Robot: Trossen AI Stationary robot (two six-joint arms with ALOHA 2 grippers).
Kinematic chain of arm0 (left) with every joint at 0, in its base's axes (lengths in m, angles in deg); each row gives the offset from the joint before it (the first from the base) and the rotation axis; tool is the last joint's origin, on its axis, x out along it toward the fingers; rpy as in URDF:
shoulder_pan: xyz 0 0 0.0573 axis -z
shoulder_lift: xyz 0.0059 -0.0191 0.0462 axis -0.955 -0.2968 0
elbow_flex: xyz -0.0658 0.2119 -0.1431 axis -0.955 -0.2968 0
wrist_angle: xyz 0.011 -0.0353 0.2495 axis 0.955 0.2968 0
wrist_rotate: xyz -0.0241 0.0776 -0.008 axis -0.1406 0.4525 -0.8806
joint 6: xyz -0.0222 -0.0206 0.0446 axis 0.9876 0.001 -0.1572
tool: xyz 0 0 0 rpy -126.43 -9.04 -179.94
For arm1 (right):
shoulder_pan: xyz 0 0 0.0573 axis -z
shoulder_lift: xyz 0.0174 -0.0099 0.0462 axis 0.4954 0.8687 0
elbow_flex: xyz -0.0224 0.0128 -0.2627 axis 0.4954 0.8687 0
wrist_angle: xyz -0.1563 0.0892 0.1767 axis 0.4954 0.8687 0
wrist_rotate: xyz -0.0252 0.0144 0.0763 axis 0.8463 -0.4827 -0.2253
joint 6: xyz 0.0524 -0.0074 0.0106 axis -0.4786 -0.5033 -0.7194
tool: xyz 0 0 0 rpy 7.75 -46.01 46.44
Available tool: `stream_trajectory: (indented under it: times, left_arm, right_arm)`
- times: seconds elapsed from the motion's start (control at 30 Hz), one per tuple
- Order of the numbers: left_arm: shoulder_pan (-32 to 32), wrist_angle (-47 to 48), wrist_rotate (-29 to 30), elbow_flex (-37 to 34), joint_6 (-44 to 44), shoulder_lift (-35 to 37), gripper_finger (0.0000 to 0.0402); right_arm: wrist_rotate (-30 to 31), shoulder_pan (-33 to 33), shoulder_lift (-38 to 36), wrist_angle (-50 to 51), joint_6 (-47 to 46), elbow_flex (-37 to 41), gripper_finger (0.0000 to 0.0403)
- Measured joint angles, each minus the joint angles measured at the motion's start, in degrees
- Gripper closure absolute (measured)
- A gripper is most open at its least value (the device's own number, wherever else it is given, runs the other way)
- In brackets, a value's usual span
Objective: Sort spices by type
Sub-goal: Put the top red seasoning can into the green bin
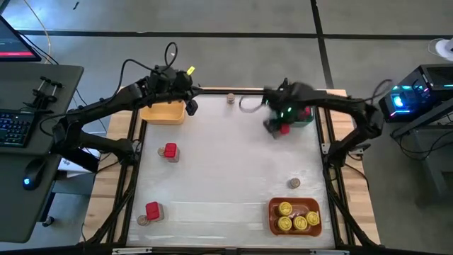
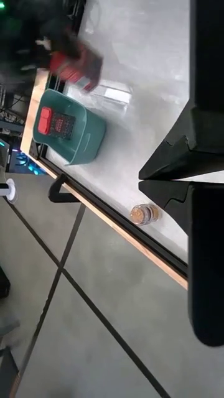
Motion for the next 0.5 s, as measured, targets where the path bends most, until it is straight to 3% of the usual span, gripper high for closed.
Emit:
stream_trajectory:
  times: [0.17,0.5]
  left_arm:
    - [-0.02,-1.60,0.01,0.00,-0.02,0.00,0.0401]
    - [-0.02,-2.14,0.00,0.00,-0.07,0.00,0.0401]
  right_arm:
    - [11.29,8.07,-0.86,3.28,1.38,-8.29,0.0195]
    - [7.27,24.54,3.99,-0.52,5.93,-1.61,0.0195]
